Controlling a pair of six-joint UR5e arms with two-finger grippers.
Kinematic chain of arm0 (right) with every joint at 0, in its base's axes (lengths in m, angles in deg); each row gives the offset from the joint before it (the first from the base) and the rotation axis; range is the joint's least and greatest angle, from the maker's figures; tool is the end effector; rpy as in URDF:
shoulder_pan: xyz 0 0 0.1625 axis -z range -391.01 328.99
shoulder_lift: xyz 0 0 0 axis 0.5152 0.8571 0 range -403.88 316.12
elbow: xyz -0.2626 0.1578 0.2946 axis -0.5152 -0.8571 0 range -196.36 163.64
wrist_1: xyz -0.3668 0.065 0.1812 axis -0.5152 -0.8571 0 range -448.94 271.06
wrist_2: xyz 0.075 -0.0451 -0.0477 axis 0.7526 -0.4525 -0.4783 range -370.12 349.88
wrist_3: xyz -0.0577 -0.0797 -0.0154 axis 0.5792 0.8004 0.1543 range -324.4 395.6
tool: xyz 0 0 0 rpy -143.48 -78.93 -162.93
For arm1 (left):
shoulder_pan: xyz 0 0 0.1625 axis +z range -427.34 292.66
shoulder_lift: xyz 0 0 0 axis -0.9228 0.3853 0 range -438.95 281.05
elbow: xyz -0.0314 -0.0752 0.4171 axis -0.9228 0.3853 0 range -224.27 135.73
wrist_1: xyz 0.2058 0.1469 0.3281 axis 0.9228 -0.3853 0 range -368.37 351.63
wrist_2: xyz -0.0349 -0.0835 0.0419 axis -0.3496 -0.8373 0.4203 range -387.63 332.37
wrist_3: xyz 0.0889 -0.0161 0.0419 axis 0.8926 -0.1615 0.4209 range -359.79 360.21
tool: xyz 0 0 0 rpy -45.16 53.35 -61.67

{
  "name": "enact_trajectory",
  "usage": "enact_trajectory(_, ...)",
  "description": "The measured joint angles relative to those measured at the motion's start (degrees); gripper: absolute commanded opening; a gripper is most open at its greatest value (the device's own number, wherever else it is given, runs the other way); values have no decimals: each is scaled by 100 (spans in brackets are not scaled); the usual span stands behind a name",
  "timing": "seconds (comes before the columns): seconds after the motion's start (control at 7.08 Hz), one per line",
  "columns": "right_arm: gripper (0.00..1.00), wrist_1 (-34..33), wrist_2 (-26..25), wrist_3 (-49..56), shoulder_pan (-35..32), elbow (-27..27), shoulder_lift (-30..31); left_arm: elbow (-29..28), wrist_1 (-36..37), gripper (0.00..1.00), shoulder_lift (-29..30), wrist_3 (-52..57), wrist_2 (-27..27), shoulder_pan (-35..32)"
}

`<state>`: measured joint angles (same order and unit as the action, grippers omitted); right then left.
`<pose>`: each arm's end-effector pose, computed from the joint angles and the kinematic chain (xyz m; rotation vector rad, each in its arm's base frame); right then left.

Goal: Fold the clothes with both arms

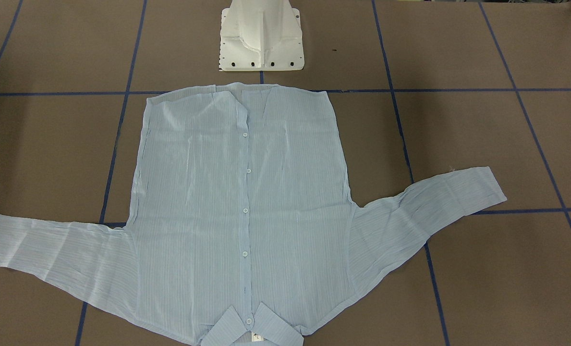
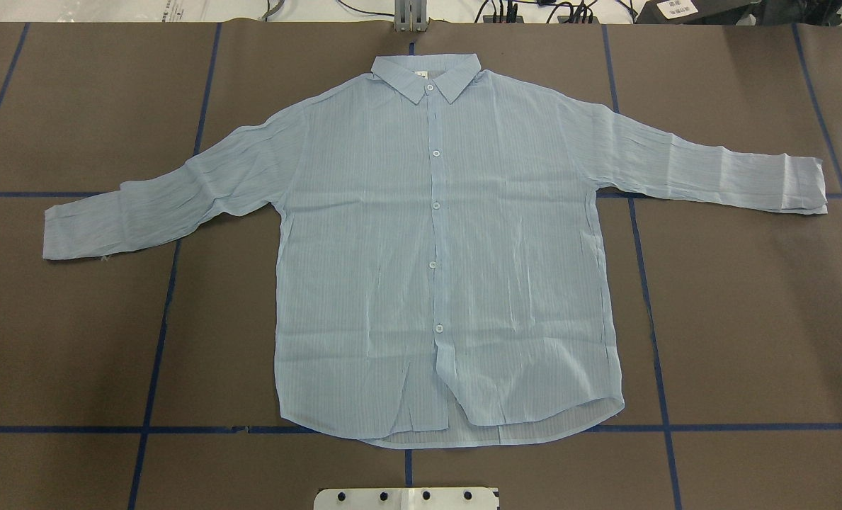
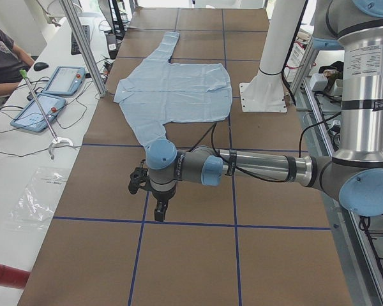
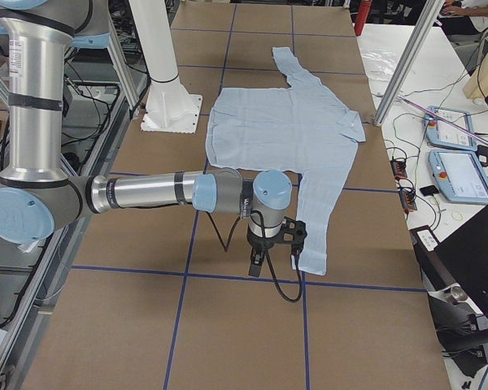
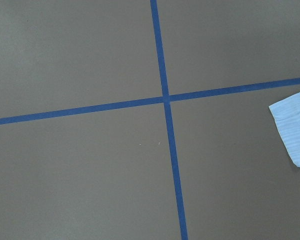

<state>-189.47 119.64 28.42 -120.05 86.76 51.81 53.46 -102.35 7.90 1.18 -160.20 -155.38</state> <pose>0.0622 -0.4433 0.6165 -0.1009 -0.6888 0.1229 -0.0496 -0.4791 0.6132 0.1362 0.7429 0.1041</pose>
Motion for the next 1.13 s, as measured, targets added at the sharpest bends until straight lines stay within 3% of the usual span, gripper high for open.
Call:
enact_trajectory(0.28, 100, 489, 59, -14, 4, -173, -94, -73, -595, 100, 77, -12, -20, 5)
enact_trajectory(0.57, 100, 1161, 469, -25, 18, -520, -192, -432, -1386, 100, 230, -35, -49, 49)
enact_trajectory(0.85, 100, 2089, 874, -196, 107, -1098, -274, -720, -1816, 100, 416, -57, -50, 192)
enact_trajectory(1.13, 100, 3329, 926, -467, 418, -1707, -359, -795, -2175, 100, 565, -83, -47, 229)
